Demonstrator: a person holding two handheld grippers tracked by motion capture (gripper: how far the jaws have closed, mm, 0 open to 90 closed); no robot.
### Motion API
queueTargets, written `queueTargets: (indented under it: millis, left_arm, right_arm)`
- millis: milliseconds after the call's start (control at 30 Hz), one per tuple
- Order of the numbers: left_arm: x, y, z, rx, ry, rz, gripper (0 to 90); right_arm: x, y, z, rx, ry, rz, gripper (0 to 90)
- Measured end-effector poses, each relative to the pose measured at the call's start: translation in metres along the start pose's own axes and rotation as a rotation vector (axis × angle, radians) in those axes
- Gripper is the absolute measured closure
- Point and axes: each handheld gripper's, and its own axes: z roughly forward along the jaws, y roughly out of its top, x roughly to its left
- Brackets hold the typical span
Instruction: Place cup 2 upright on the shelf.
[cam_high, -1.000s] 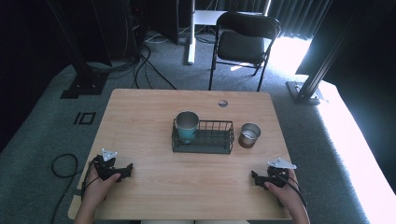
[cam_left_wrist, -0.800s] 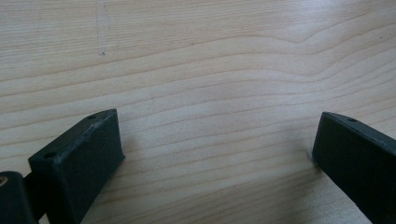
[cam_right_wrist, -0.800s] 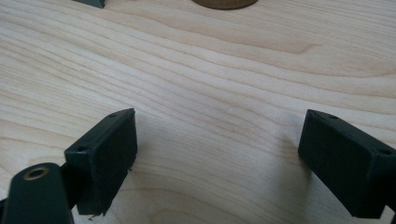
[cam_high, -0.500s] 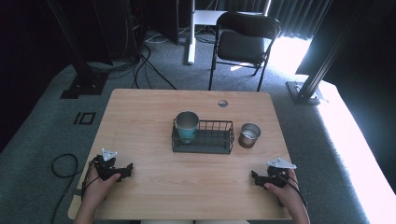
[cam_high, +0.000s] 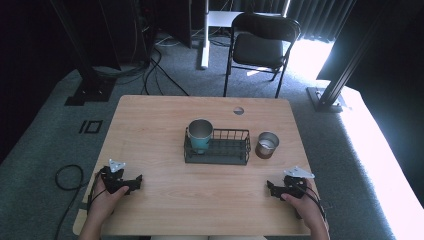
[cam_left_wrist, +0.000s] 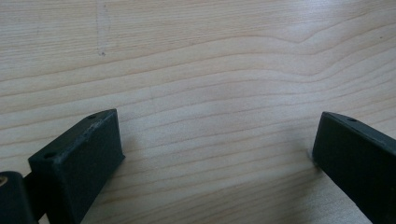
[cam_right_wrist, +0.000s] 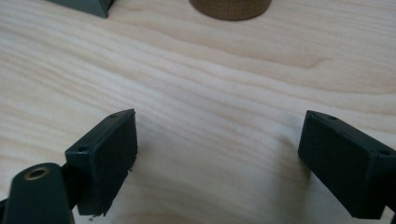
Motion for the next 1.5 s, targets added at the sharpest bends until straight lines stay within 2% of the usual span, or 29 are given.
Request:
queueTargets:
  millis: [333,433,700,833,1067,1267,1500]
  left_arm:
    - [0.0,0.0,0.0,0.001,-0.001,0.0,2.2]
    - [0.0,0.0,0.0,0.001,0.0,0.0,2.2]
    - [0.0,0.0,0.0,0.0,0.0,0.0,2.2]
    - [0.0,0.0,0.0,0.0,0.0,0.0,2.2]
    - [0.0,0.0,0.0,0.0,0.0,0.0,2.2]
    - [0.0,0.0,0.0,0.0,0.0,-0.001,2.2]
    - [0.0,0.0,0.0,0.0,-0.001,-0.001,2.2]
  right_arm:
    - [-0.004,0.016,0.004,-0.032,-0.015,0.006,13.3]
    - [-0.006,0.021,0.006,-0.037,-0.033,0.007,13.3]
    - [-0.009,0.031,0.012,-0.068,-0.014,0.033,12.9]
    - [-0.01,0.036,0.015,-0.08,-0.008,0.031,12.9]
    - [-0.012,0.047,0.018,-0.101,-0.013,0.041,12.9]
    - [-0.013,0.06,0.02,-0.137,-0.025,0.034,12.9]
    - [-0.014,0.072,0.024,-0.152,-0.03,0.029,12.5]
